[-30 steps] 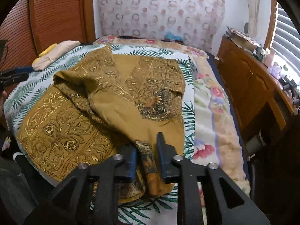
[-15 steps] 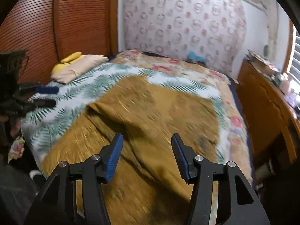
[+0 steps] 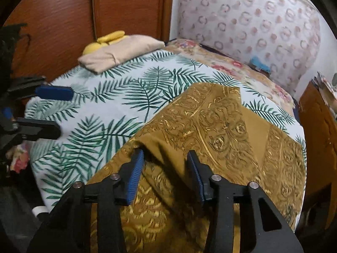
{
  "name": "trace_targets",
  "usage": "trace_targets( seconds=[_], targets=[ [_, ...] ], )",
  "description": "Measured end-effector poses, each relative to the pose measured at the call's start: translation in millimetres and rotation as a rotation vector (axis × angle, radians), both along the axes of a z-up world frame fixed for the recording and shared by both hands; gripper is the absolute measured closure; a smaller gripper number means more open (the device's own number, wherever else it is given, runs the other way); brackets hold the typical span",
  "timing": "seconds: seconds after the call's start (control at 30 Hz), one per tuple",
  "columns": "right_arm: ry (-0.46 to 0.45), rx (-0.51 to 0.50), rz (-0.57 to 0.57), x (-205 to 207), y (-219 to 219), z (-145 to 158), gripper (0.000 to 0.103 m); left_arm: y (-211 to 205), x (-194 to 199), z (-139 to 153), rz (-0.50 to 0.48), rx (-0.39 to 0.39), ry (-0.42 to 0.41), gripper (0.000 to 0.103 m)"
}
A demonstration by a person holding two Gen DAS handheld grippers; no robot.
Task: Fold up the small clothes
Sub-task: 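Grasp the shirt edge again with the right gripper and smooth it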
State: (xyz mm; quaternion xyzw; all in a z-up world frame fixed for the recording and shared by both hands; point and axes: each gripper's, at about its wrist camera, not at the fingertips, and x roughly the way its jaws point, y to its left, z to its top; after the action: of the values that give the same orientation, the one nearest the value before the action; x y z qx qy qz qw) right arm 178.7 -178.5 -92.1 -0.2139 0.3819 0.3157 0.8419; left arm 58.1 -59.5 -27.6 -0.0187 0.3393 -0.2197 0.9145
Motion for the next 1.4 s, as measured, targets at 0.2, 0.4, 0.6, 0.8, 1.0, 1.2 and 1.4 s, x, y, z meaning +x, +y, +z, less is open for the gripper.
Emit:
trace_targets(
  seconds=[0.2, 0.4, 0.6, 0.8, 1.0, 1.2, 1.4],
  targets=[
    [0.060, 0.157, 0.024, 6.0, -3.8, 17.1, 0.100, 6.3, -2.2, -1.4, 0.016, -0.009, -0.001, 0.043],
    [0.072, 0.215, -0.005, 11.1, -11.5, 29.7, 0.077, 6.4, -1.7, -2.1, 0.018, -0.014, 0.002, 0.043],
    [0.042, 0.142, -0.002, -1.8, -11.1, 24.0, 0.061, 6.3, -1.8, -2.2, 0.017, -0.013, 0.001, 0.043],
    [0.035, 0.084, 0.030, -11.9, -3.6, 10.3, 0.054, 5.5, -2.4, -4.8, 0.016, -0.010, 0.003, 0.043],
    [0.052, 0.050, 0.046, -7.2, 9.5, -0.1, 0.052, 5.1, -2.0, -7.5, 0.016, -0.011, 0.008, 0.043],
    [0.068, 0.038, 0.039, 0.3, 10.8, -5.9, 0.093, 4.2, -2.1, -11.0, 0.014, -0.012, 0.013, 0.043],
    [-0.019, 0.151, -0.012, 8.9, -24.8, 36.2, 0.099, -0.3, -1.4, -13.6, 0.000, -0.008, 0.020, 0.043]
  ],
)
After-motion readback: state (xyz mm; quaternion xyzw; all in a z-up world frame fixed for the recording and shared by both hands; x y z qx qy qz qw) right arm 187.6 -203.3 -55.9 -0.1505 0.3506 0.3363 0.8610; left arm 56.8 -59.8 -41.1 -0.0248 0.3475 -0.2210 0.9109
